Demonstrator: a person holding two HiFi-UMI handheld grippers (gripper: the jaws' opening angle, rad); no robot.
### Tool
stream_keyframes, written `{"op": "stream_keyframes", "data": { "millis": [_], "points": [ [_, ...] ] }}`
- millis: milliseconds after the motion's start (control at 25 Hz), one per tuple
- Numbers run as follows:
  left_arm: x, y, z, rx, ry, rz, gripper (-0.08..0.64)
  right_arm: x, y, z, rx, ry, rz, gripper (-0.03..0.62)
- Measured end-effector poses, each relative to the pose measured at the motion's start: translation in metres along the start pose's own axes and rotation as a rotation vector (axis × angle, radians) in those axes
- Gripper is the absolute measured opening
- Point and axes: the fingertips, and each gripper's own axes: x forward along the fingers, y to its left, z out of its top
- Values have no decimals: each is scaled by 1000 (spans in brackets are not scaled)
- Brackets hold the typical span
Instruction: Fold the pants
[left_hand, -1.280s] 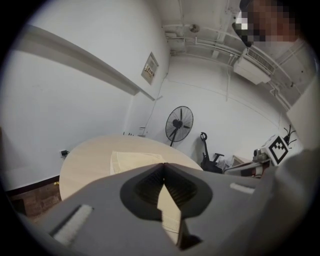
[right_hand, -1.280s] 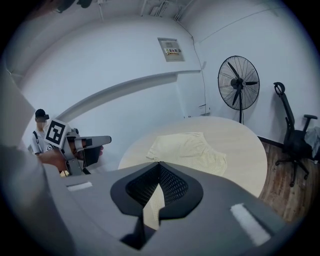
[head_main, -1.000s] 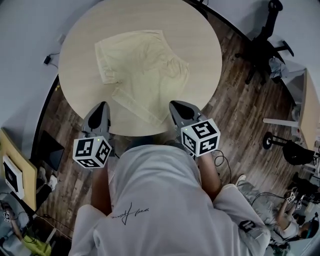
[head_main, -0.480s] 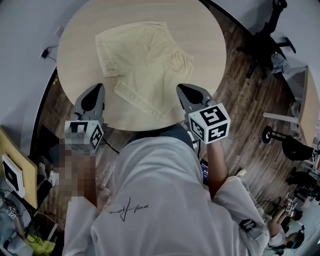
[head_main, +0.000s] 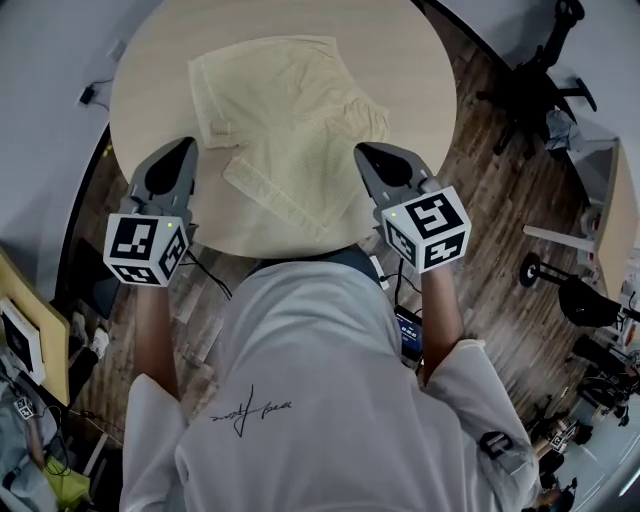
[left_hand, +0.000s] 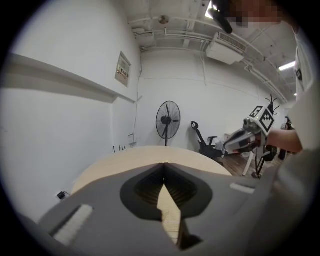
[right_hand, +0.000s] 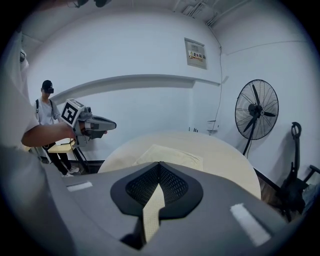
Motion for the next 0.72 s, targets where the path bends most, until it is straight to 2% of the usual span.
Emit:
{"op": "stream_keyframes", "data": {
  "millis": [280,480,720],
  "points": [
    [18,26,-5,-16,40,55,49,27,-19,17,-38,-29,60,0],
    [31,33,-3,-12,41,64,49,46,-40,18,-57,-1,51,0],
    [55,47,-7,2,81,64,49,67,-64,19,-112,49,70,0]
  ]
}}
